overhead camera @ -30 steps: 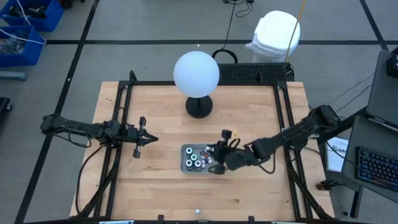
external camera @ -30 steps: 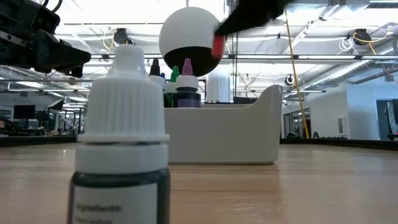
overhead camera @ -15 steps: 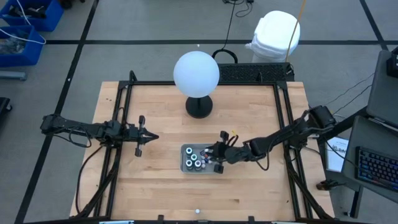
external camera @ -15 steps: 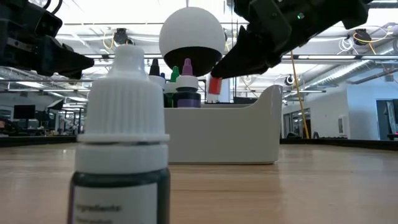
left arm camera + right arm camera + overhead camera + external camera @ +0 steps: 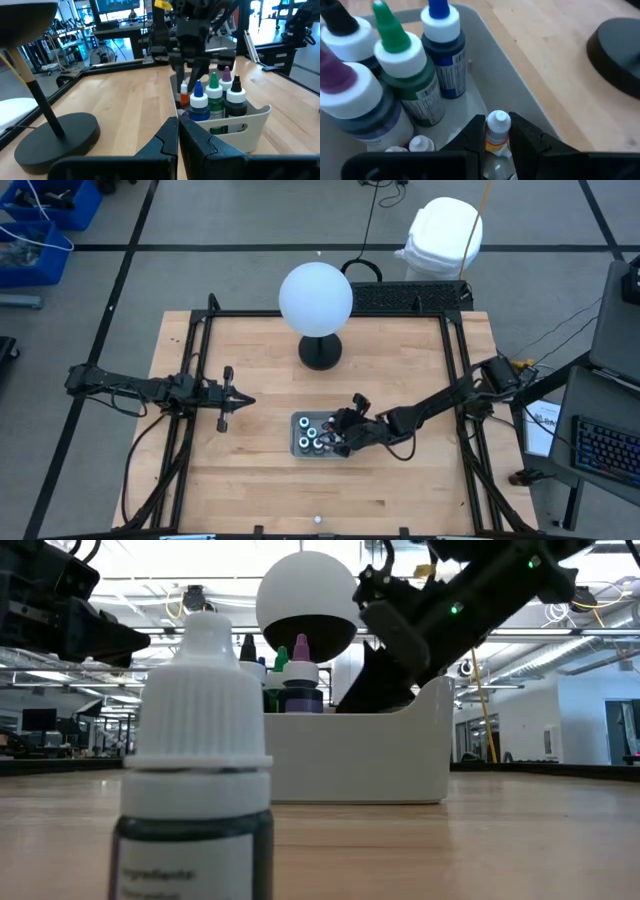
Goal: Pick & Place food coloring
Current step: Put the small orange food coloring bottle into the gray bin
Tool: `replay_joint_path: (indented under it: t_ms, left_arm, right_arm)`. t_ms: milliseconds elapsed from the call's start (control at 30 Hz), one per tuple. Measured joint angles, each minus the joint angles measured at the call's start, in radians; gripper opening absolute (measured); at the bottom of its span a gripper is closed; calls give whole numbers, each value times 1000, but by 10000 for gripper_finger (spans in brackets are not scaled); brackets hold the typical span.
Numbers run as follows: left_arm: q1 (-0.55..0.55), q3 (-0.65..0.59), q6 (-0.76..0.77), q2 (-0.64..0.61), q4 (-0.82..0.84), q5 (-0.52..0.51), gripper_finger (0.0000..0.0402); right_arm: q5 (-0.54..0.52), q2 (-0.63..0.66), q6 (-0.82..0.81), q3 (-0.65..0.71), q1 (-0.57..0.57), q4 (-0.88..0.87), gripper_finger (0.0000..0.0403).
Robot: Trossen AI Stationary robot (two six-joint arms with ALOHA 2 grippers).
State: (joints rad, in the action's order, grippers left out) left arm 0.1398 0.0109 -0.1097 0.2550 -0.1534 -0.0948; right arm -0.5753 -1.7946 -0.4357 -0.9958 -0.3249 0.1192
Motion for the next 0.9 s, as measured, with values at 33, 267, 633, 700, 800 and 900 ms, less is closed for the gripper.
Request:
replay_joint_path:
  t_ms: [33, 267, 633, 700, 800, 900]
  left_arm:
    - [0, 0, 0, 0, -3, 0, 21]
    - [0, 0, -13, 0, -6, -1, 21]
    - [0, 0, -13, 0, -6, -1, 21]
    - [0, 0, -13, 0, -6, -1, 21]
    - [0, 0, -13, 0, -6, -1, 21]
    - [0, 0, -13, 0, -5, -1, 21]
  right_arm:
    - [0, -6, -7, 0, 0, 4, 55]
    - [-2, -34, -26, -3, 5, 16, 55]
    - [75, -36, -50, -85, 1, -160, 55]
    - [49, -34, -71, -134, 2, -274, 55]
    - [30, -34, -73, -179, 3, -365, 55]
    - [41, -33, -64, -200, 3, -391, 55]
